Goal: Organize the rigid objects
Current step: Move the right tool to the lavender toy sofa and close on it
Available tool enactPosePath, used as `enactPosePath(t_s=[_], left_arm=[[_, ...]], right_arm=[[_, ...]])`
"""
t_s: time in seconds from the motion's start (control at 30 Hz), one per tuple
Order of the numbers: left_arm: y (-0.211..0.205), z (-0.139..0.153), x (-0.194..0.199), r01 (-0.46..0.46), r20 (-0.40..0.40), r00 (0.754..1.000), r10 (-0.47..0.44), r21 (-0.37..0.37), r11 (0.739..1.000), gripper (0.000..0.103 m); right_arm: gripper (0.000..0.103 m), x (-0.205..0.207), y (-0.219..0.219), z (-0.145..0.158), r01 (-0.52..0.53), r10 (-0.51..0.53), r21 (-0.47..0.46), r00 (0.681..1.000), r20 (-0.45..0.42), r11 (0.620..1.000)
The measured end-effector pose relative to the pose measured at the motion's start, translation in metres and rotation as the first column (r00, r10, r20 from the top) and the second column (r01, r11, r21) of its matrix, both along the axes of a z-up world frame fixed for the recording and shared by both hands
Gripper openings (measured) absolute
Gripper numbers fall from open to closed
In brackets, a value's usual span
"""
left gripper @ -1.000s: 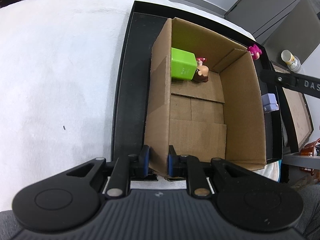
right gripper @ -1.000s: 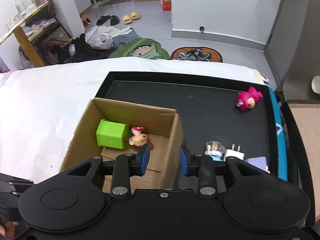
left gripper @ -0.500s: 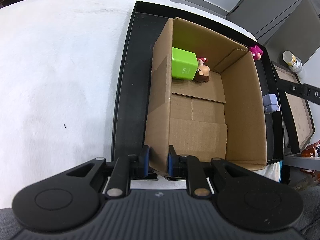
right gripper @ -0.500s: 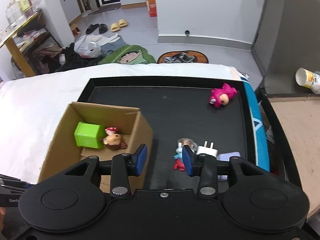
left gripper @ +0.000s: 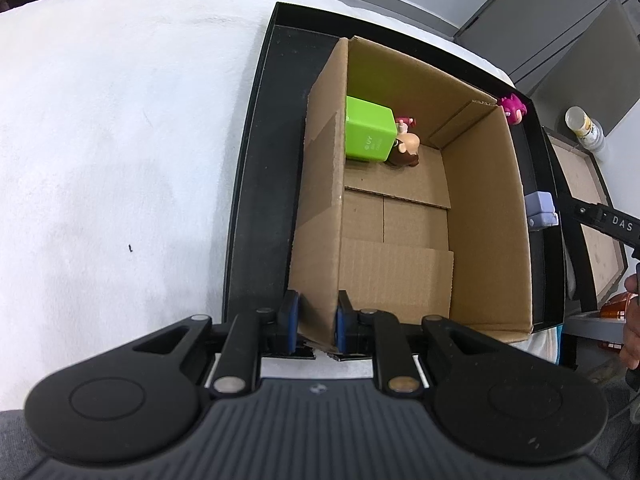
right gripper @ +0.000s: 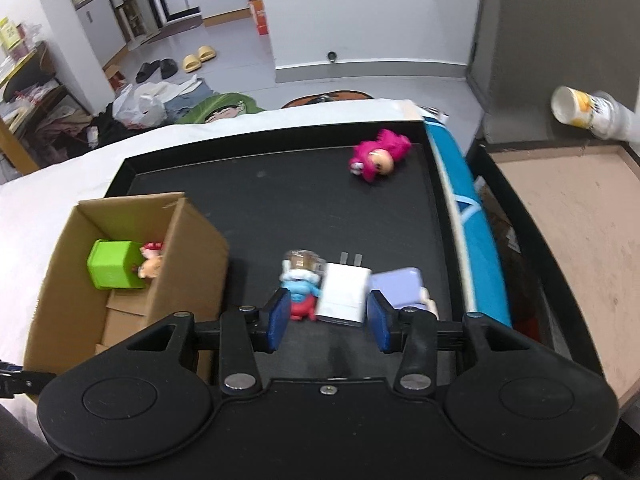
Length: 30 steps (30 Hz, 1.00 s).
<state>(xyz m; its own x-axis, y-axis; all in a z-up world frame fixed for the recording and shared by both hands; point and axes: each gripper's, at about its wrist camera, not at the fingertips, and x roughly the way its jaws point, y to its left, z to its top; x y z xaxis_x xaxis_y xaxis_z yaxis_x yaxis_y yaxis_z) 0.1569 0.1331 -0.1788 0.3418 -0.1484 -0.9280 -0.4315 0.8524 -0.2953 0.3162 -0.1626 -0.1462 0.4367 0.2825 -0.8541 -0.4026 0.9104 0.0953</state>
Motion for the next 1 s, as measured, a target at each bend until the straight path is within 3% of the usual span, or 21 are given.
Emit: enactPosePath(t_s=[0.23, 0.6, 1.0], left_arm=[[0.001, 0.0, 0.001, -0.018, -0.006, 1.0, 0.018, -0.009, 1.0, 0.017], [0.0, 0.0, 0.002, -0.016, -0.007, 1.0, 0.016, -0.004, 1.0, 0.017], [0.0, -0.001, 0.003, -0.008, -0.008, 1.0, 0.008, 0.0, 1.0, 0.017]], right_arm=[[0.043, 0.016, -0.023, -0.008, 0.091, -0.09, 0.024, 0.995, -0.041, 0.996], [0.043, 0.034, -0.01, -0.034, 0.059, -0.063, -0.043, 0.994, -0.087, 0.997], [0.044, 0.032, 0.003, -0.037, 0.019, -0.022, -0.134, 1.0, -0.019, 0.991]])
